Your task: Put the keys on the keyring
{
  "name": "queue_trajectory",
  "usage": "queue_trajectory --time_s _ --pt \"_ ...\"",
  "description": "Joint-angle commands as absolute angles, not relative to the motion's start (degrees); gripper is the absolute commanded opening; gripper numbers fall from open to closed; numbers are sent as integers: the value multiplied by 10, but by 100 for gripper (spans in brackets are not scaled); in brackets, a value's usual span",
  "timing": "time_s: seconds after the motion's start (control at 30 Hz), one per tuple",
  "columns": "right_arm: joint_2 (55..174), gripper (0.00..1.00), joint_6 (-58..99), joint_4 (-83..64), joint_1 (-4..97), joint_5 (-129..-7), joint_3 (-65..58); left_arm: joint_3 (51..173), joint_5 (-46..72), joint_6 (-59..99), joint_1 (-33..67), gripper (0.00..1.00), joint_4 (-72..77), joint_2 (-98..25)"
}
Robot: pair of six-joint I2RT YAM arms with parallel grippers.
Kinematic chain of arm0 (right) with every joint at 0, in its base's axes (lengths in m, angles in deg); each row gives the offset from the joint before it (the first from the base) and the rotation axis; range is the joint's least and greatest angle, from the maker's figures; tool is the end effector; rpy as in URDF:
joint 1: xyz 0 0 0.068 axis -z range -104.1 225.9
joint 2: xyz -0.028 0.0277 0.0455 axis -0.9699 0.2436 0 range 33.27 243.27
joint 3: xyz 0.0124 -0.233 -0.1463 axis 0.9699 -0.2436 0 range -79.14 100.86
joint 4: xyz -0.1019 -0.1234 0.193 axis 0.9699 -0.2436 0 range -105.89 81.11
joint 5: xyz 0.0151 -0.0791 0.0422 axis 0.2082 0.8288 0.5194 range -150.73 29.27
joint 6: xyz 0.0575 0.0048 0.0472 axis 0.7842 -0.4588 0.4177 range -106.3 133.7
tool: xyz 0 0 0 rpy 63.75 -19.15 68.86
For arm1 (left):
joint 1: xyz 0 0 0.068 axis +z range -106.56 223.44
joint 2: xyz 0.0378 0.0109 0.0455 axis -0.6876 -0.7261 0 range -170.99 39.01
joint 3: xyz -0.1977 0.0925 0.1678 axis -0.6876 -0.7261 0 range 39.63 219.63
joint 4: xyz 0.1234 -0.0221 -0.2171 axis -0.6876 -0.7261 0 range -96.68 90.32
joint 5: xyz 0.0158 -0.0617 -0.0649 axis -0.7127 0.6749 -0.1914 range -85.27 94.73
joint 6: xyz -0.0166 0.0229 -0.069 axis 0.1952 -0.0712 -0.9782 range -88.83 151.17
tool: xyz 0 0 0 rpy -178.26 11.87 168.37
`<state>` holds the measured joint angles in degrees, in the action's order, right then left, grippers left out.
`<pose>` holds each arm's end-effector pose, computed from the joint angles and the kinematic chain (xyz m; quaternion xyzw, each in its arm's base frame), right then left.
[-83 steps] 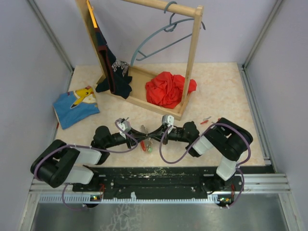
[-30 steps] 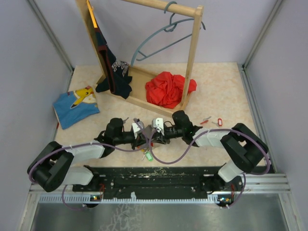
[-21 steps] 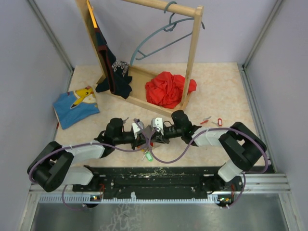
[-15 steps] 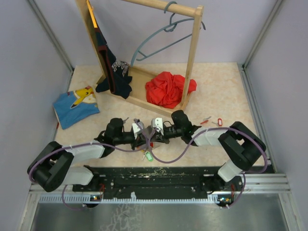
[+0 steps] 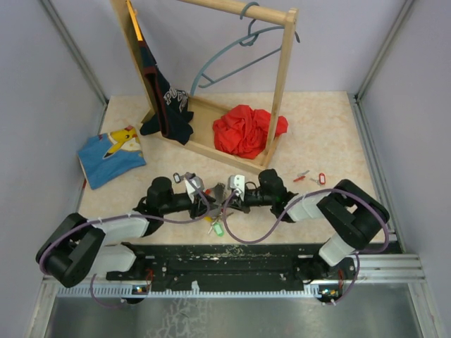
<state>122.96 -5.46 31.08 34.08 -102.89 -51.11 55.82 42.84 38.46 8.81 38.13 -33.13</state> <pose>0.1912 0.2274 0.1587 -0.5658 0.5630 0.3947 0.4551 0.1721 -0.1658 0.1689 0.4527 0.6462 -0.3879 0.4764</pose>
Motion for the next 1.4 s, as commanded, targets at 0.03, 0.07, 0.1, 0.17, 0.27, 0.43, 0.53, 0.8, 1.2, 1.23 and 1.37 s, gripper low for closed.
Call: queue_trajectory --time_s 0.03,0.07,0.1,0.17,0.27,0.43,0.53,0.8,1.2,1.23,1.37 --pt "1229 0 16 488 346 -1021 -536 495 445 294 133 35 551 -316" --pt "1234 0 27 509 346 -1019 -542 483 446 280 139 35 582 -321" --pt "1240 0 39 529 346 -1016 -547 475 447 272 142 35 605 -328" --pt "1249 0 60 570 346 -1010 -561 470 458 263 146 35 634 -345" --pt "1260 0 89 628 345 -999 -577 465 484 253 149 36 678 -374" --pt "1274 0 116 692 342 -986 -593 463 518 240 149 38 751 -425" --pt "1294 0 135 736 342 -982 -601 462 522 231 149 38 789 -449" --pt "1314 0 153 769 334 -987 -602 473 523 233 149 38 781 -461" --pt "1316 0 162 779 327 -997 -598 485 507 237 149 38 765 -467" --pt "1315 0 163 779 327 -999 -597 486 507 238 149 37 768 -467" --pt "1316 0 164 779 326 -1006 -596 488 507 235 149 37 778 -473"
